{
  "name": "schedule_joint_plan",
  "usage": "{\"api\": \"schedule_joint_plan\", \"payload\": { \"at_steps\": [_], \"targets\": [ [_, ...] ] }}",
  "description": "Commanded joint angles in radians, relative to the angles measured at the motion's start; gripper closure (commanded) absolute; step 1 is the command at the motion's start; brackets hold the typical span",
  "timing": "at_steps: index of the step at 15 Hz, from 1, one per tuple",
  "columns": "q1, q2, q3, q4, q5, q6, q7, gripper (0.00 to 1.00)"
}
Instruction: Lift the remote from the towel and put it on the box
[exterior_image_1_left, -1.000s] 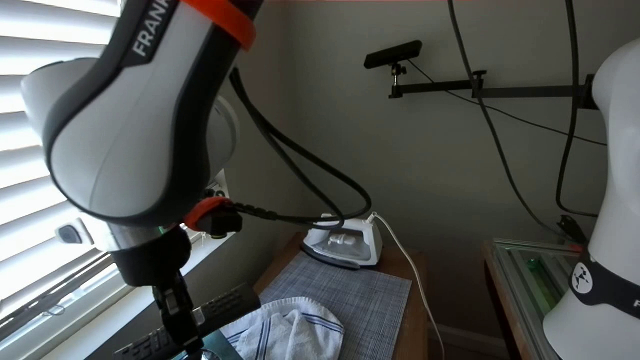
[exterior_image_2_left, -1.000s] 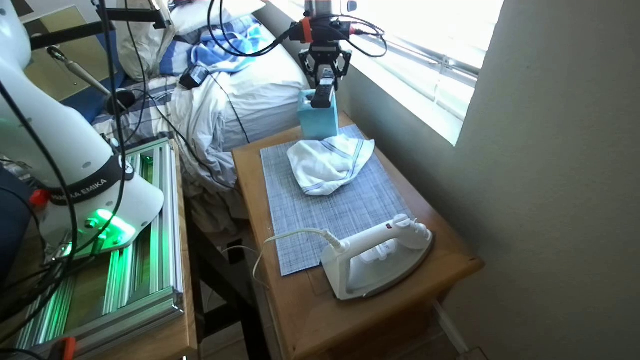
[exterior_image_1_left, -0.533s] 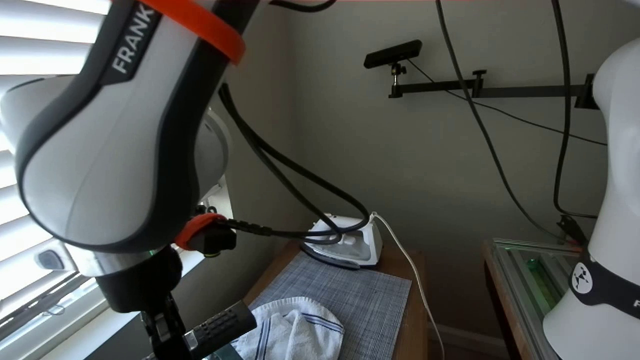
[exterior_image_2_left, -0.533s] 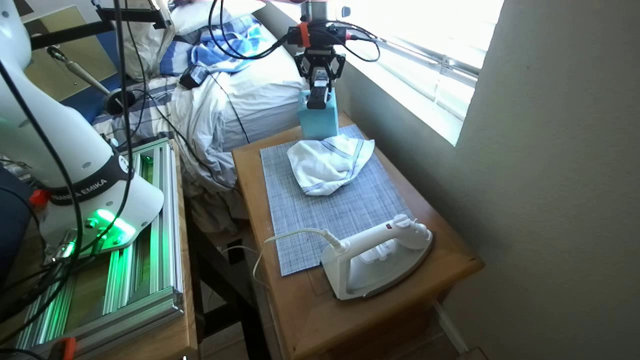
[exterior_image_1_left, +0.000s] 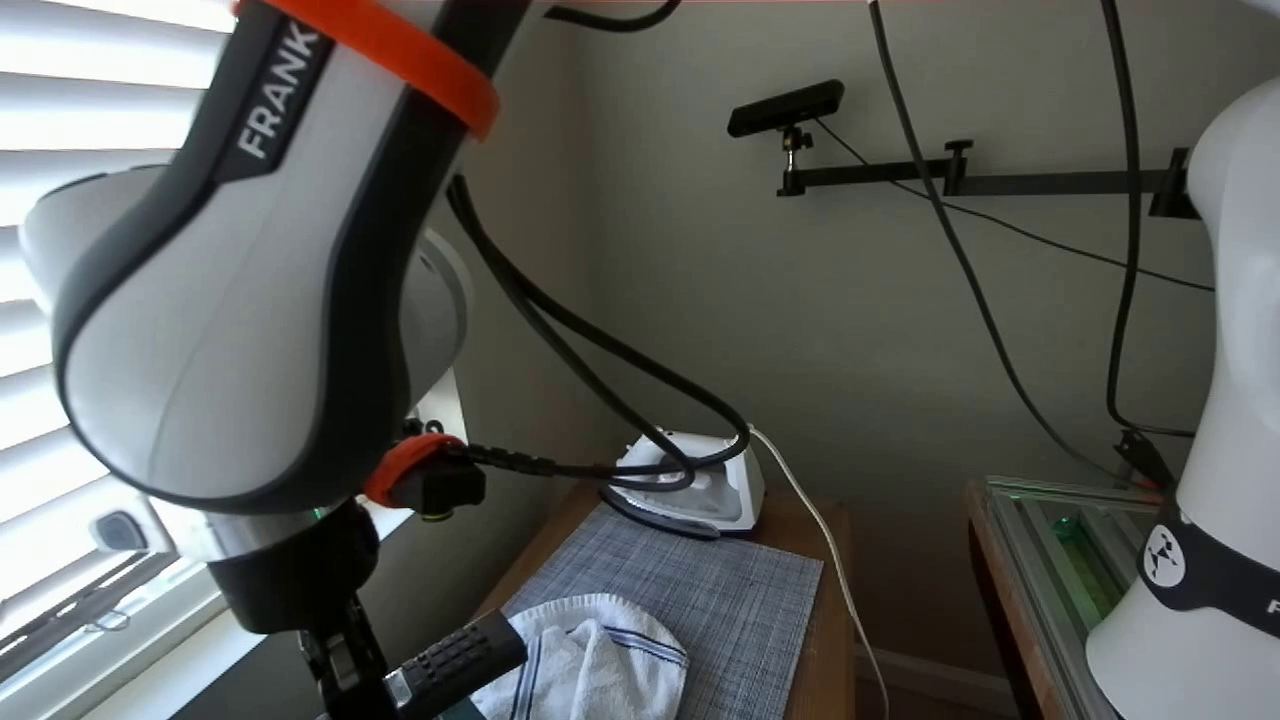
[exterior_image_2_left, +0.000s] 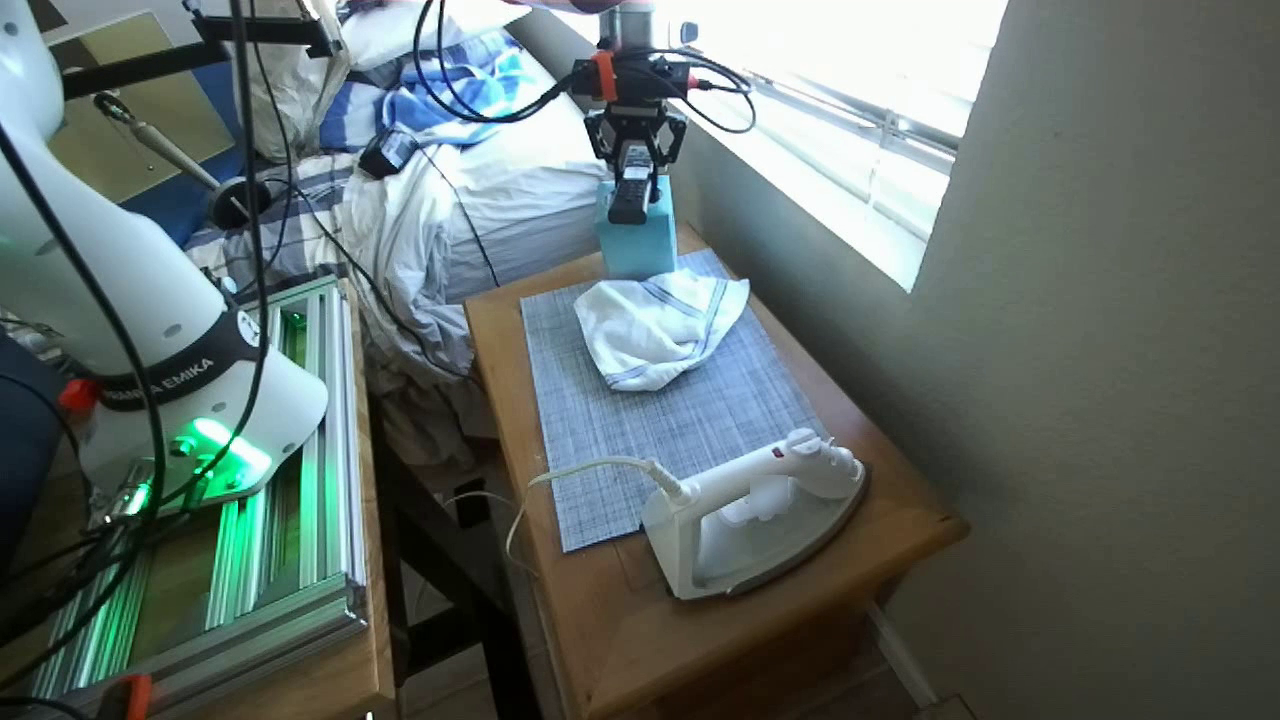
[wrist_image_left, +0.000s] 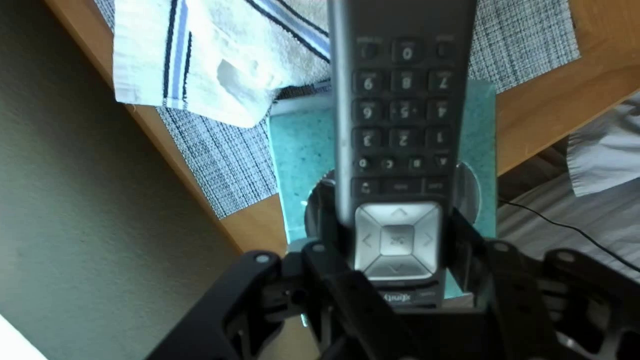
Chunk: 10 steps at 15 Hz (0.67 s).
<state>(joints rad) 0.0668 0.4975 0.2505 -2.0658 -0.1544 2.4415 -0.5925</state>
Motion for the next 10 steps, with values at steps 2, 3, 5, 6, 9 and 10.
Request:
{"api": "schedule_joint_plan", "payload": {
  "at_steps": [2, 3, 5, 6, 9, 10],
  "targets": [
    [-0.019, 0.009, 0.014, 0.004, 0.037, -0.030, -0.057, 0.72],
    [-0.019, 0.014, 0.015, 0.004, 0.038, -0.029, -0.064, 0.72],
    [-0.019, 0.024, 0.015, 0.008, 0.041, -0.028, -0.073, 0.72],
    [-0.021, 0.030, 0.015, 0.010, 0.042, -0.023, -0.079, 0.72],
    [-0.018, 0.034, 0.011, 0.016, 0.041, -0.016, -0.083, 0.72],
    [-0.020, 0.036, 0.012, 0.017, 0.045, -0.019, -0.084, 0.72]
  ]
}}
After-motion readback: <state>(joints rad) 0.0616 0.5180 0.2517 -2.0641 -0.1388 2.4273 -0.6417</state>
